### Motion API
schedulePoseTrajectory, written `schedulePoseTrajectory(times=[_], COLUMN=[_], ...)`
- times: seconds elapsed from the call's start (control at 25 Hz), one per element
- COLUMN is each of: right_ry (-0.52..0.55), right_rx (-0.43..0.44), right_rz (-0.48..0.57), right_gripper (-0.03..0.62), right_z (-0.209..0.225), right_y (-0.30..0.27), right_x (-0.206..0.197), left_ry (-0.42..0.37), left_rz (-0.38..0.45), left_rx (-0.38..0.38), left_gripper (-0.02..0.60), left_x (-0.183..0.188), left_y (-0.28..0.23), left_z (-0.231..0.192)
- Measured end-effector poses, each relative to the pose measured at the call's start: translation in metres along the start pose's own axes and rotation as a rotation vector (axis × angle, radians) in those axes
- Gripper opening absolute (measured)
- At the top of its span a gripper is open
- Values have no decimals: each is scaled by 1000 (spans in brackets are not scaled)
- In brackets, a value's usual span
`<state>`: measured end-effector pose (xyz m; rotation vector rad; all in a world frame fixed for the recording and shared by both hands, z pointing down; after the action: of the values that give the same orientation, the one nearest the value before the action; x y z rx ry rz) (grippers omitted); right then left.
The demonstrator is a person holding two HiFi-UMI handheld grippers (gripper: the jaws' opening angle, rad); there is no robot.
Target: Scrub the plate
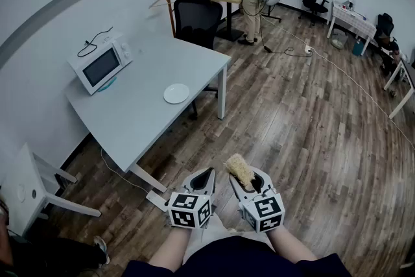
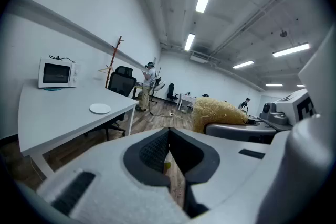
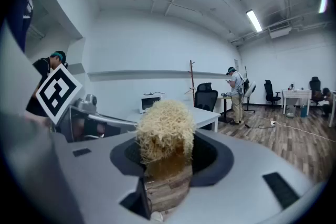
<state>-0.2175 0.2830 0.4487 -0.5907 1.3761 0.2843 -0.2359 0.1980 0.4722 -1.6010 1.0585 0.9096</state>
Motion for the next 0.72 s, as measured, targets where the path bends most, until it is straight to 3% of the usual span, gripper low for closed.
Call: schedulePoseTrajectory(times=[0.72], right_ry=[-8], right_rx=[14], right_rz=[10], right_gripper=[184], right_z=[-14], right_y=[18], right_x=[-3], left_ry=[1], left_rz=[-3], left_rx=[1], left_gripper=[17], left_x=[-9], left_y=[17], left_z=[11])
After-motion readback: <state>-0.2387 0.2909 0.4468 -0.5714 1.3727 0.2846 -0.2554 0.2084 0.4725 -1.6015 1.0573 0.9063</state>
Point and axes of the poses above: the fingertips, and each gripper's own axes: y backward along the fingers, z to its right, x out of its top, the point moved 1 cm from there along y, backward along the fingers, and after that the axes turned 3 degrees about x, right-handed, at the moved point
